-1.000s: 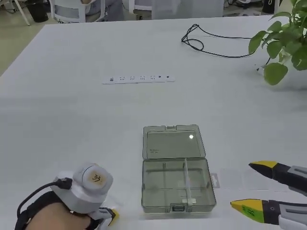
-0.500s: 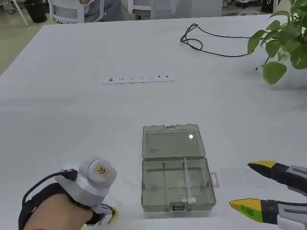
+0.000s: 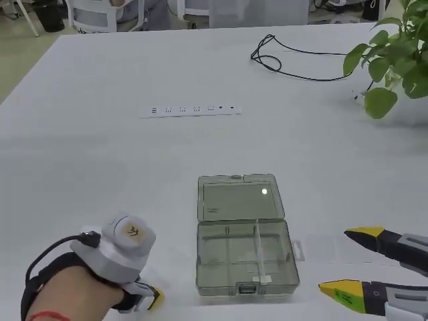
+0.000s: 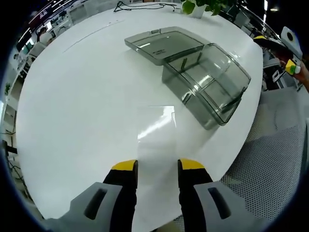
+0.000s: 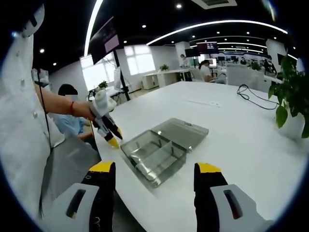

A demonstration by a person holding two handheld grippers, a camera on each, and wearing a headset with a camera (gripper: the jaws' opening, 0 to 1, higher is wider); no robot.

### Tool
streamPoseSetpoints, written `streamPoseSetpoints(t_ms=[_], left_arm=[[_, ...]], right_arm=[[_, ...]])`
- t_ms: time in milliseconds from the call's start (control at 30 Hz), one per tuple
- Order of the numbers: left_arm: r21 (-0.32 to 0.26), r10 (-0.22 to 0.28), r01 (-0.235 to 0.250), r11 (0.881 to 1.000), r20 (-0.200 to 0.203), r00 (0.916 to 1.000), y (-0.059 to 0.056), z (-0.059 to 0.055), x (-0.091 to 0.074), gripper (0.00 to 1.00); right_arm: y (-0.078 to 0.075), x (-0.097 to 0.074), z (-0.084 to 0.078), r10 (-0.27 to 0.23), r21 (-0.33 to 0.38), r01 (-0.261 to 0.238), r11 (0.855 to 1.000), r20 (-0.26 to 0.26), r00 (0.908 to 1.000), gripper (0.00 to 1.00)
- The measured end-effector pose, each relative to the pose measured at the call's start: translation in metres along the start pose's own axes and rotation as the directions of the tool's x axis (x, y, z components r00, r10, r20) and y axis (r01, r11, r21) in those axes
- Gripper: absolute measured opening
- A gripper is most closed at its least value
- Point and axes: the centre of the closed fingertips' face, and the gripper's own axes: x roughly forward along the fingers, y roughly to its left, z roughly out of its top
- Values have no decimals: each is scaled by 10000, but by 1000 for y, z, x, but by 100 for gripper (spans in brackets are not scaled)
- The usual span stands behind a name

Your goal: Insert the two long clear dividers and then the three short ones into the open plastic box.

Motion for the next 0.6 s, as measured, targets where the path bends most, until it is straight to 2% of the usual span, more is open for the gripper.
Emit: streamPoseSetpoints(t_ms=[233,600], left_arm=[[-562,-300,317,9979,307,9991,-2,0,-1,31],[-1543,-619,762,9851,955,9935,-4,-5,-7,30]], right_arm=[[2,0,1,-9,-56,9,10000,-27,10000,67],[3,0,2,27,-162,-30,9999,-159,9999,66]])
